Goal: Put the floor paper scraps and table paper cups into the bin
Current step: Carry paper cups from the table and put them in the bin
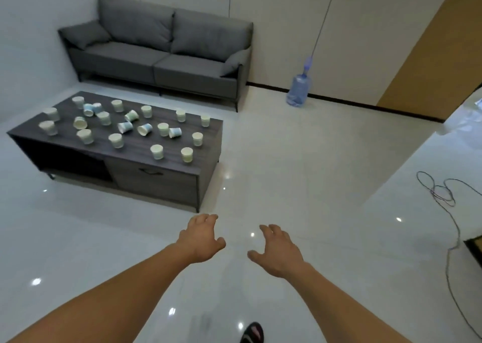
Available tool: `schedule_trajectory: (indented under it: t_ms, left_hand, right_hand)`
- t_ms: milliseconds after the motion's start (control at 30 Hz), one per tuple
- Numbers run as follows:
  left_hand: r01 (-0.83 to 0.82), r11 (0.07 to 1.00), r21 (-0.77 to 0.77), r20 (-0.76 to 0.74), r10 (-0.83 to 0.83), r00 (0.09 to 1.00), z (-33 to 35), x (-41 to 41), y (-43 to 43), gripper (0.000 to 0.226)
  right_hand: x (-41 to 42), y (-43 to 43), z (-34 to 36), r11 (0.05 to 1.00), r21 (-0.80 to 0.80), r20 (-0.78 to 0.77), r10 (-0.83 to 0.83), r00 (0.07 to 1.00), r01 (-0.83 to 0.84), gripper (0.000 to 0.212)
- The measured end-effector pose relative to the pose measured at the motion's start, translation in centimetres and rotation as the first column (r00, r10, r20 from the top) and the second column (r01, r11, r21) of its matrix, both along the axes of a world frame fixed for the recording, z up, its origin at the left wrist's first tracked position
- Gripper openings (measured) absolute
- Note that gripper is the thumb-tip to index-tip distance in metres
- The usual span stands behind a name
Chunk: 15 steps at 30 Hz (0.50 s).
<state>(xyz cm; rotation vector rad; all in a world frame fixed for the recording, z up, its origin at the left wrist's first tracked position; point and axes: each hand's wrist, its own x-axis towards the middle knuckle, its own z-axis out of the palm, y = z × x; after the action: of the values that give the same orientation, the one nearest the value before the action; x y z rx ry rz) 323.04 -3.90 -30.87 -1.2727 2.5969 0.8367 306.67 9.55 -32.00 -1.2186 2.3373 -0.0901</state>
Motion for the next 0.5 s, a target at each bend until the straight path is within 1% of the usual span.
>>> schedule_trajectory:
  t_ms: [133, 300, 433, 500]
  left_hand:
    - [-0.071, 0.997, 0.002, 0.048, 0.071, 0.996, -0.8, -0.6, -5.9, 0.073]
    - [-0.186, 0.983, -0.006, 0.097, 0.186, 0.978, 0.0, -2.1, -13.7, 0.074]
    - [-0.282, 0.959, -0.019, 0.079, 0.283, 0.956, 0.3, -3.9, -18.9, 0.074]
    - [-0.300, 0.954, 0.015, 0.096, 0.297, 0.950, 0.0, -4.4, -20.6, 0.075]
  right_hand:
    - [-2.3, -7.9, -1.5, 0.994, 0.001, 0.019, 0.112, 0.994, -0.112, 0.086]
    - [-6.1, -17.9, -1.6, 0.970, -0.017, 0.022, 0.242, 0.970, -0.241, 0.086]
    - [-9.1, -25.1, -1.2, 0.943, -0.040, -0.010, 0.331, 0.944, -0.331, 0.084]
    - [-10.0, -27.6, -1.2, 0.935, -0.008, -0.007, 0.354, 0.935, -0.354, 0.083]
